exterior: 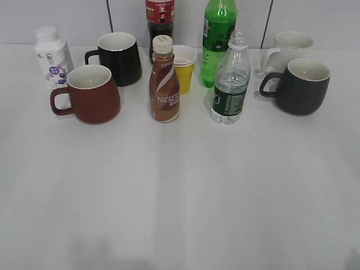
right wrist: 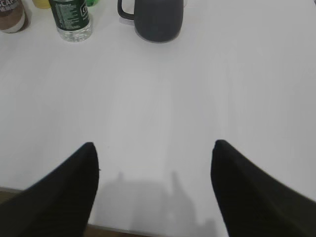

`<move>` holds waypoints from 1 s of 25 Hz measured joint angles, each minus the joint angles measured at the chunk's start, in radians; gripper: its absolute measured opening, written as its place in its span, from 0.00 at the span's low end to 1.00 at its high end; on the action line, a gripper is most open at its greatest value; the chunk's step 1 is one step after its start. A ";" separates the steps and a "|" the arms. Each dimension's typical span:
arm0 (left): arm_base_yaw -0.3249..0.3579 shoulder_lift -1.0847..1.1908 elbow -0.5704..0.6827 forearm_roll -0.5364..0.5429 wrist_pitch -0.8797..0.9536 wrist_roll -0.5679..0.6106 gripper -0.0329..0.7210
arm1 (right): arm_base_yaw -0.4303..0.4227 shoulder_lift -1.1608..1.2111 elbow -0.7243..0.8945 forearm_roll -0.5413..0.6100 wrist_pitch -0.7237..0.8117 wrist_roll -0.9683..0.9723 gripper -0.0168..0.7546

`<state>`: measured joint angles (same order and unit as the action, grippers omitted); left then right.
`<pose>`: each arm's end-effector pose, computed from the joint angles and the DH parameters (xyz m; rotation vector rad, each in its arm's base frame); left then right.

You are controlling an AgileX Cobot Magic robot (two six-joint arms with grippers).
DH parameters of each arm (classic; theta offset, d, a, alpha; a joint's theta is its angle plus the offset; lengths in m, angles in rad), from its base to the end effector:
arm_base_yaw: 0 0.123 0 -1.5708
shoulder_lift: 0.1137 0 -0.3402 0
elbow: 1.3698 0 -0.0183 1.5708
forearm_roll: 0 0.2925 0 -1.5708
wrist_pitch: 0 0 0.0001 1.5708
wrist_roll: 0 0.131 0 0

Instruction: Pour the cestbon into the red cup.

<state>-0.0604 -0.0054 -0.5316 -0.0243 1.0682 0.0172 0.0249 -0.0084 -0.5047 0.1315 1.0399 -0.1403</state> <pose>0.0065 -0.0032 0.2893 0.0799 2.0133 -0.0564 0.0103 0.0151 0.2841 -0.1708 1.9972 0.0826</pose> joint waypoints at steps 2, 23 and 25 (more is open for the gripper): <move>0.000 0.000 0.000 0.000 0.000 0.000 0.45 | 0.000 0.000 0.000 0.000 0.000 0.000 0.71; 0.000 0.000 0.000 0.000 0.000 0.000 0.45 | 0.000 0.000 0.000 0.000 0.000 0.000 0.71; 0.000 0.000 0.000 -0.009 0.000 0.000 0.45 | 0.000 0.000 0.000 0.000 0.000 0.000 0.71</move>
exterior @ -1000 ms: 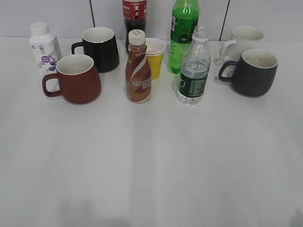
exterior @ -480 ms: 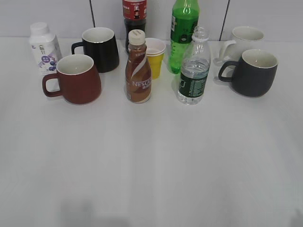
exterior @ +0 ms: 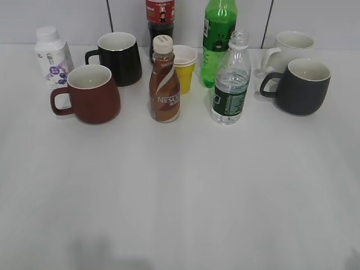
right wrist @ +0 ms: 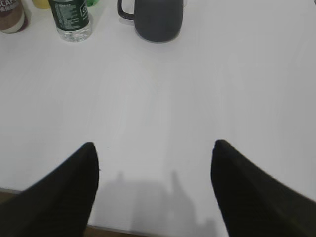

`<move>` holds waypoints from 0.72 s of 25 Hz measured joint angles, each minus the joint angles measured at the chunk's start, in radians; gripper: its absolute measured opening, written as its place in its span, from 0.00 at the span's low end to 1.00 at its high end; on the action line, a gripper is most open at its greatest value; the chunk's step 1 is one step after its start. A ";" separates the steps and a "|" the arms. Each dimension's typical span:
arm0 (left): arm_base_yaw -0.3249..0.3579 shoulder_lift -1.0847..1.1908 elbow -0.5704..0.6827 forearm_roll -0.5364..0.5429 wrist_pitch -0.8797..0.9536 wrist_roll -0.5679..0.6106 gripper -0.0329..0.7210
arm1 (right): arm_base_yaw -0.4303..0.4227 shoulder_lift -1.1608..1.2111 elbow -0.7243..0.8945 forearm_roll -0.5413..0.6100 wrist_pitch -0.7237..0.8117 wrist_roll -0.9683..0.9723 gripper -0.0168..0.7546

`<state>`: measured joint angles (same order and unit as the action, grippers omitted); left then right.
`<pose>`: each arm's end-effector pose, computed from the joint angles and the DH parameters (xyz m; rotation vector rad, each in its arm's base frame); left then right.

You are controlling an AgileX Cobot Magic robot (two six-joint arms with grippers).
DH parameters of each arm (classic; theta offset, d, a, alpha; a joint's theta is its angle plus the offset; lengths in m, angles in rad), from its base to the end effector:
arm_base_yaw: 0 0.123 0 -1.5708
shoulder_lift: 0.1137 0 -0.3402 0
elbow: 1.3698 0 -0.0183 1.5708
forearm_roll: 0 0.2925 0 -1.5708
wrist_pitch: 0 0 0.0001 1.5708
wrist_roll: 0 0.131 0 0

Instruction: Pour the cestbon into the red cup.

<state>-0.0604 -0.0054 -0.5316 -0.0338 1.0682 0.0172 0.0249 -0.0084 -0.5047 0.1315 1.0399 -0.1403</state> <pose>0.0064 -0.0043 0.2893 0.0806 2.0133 -0.0677 0.0103 0.0151 0.2841 -0.1708 1.9972 0.0826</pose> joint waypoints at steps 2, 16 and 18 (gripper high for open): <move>0.000 0.000 0.000 -0.017 -0.005 0.000 0.44 | 0.000 0.000 0.000 0.000 0.000 0.000 0.71; -0.002 0.321 -0.009 -0.079 -0.754 0.000 0.36 | 0.000 0.076 -0.018 0.011 -0.085 0.000 0.71; -0.002 0.419 -0.008 -0.079 -0.847 0.000 0.36 | 0.000 0.120 -0.022 0.041 -0.188 0.000 0.71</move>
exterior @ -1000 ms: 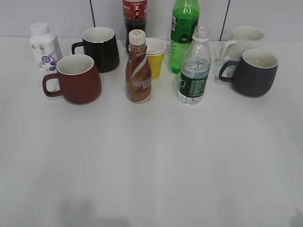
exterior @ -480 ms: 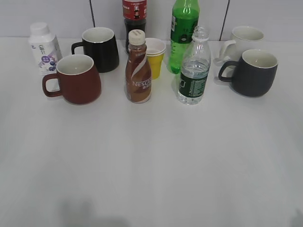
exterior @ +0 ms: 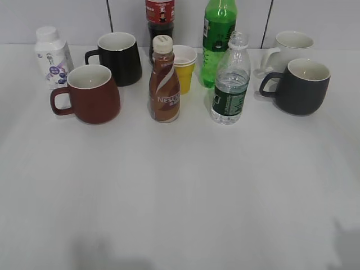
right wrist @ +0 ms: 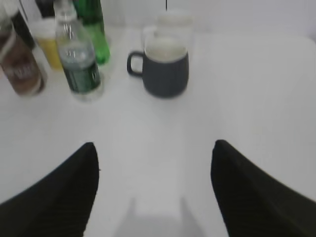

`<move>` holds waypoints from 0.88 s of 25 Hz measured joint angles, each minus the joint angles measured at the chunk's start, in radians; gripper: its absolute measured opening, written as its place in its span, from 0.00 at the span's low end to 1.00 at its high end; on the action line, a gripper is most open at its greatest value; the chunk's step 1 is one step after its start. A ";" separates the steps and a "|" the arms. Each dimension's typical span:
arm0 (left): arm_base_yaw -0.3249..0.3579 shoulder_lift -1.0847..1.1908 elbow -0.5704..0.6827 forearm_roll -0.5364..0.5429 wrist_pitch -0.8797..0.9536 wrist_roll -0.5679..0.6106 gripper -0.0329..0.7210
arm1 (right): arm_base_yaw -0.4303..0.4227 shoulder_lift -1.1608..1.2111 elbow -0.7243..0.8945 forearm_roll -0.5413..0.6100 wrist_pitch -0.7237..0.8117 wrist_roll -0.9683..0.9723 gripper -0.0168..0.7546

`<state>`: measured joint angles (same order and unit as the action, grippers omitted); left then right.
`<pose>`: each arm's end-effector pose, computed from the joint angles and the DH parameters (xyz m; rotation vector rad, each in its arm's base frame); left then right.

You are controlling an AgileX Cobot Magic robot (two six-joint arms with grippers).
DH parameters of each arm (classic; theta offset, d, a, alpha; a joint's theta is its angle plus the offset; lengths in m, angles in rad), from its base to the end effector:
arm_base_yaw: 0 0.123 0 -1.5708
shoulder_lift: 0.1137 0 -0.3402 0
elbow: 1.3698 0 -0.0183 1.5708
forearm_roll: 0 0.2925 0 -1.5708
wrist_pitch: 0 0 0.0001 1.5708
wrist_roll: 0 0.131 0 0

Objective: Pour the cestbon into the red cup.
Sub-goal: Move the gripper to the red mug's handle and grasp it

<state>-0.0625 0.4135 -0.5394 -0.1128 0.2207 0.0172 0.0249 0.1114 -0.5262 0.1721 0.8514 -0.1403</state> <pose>0.1185 -0.0107 0.3730 -0.0047 1.5787 -0.1412 0.0379 0.0178 0.3121 -0.1360 1.9068 0.1226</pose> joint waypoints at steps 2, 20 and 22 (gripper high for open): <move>0.000 0.101 0.000 0.000 -0.094 0.000 0.36 | 0.000 0.056 0.000 0.032 -0.088 0.000 0.71; -0.007 0.745 0.008 -0.006 -0.584 0.000 0.36 | 0.134 0.631 0.000 0.049 -0.624 -0.035 0.58; -0.025 0.745 0.030 -0.006 -0.567 0.000 0.36 | 0.146 0.697 0.000 0.049 -0.680 -0.054 0.58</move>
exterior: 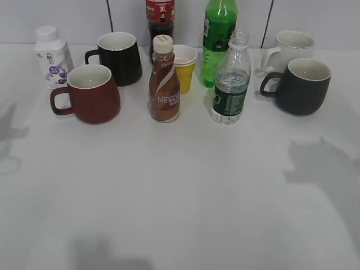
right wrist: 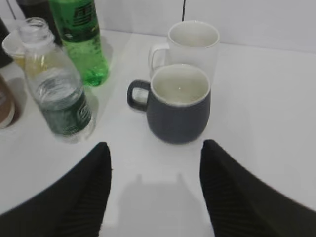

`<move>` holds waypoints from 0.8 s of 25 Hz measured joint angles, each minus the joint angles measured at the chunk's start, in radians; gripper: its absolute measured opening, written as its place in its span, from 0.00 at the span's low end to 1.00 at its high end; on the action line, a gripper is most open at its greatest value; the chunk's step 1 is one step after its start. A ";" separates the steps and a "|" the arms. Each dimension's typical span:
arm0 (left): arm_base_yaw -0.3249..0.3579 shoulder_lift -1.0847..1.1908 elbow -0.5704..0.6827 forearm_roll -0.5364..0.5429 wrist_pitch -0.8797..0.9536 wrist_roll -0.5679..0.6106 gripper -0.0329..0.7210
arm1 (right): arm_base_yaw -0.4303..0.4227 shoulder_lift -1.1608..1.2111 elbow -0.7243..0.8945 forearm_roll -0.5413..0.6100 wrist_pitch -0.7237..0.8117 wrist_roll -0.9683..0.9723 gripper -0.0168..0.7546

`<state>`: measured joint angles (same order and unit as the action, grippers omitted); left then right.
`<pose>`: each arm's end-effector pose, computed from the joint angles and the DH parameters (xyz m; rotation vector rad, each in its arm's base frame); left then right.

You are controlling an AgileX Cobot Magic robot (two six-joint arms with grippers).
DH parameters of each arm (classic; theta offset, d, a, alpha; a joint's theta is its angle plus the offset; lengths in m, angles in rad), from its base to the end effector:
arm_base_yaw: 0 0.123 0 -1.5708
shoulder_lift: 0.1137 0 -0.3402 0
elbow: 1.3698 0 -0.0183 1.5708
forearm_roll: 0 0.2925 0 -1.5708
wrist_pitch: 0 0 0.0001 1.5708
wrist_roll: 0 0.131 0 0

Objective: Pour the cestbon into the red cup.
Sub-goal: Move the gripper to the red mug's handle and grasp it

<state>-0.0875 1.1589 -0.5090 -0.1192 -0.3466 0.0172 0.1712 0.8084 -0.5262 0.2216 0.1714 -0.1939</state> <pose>0.2844 -0.0196 0.2792 -0.0357 1.7895 -0.0948 0.2035 0.0402 0.3089 -0.1668 1.9291 0.1668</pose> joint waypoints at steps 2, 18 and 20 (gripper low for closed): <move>-0.028 0.000 0.046 0.000 -0.003 0.000 0.36 | 0.003 0.067 0.000 0.000 -0.063 -0.007 0.58; -0.095 0.402 0.179 0.141 -0.541 -0.008 0.37 | 0.029 0.414 -0.001 -0.187 -0.656 0.057 0.58; -0.095 0.474 0.154 0.147 -0.581 -0.010 0.37 | 0.047 0.439 -0.001 -0.213 -0.680 0.078 0.58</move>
<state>-0.1828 1.6332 -0.3552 0.0282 -0.9278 0.0074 0.2179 1.2477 -0.5269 0.0089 -0.5089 -0.1155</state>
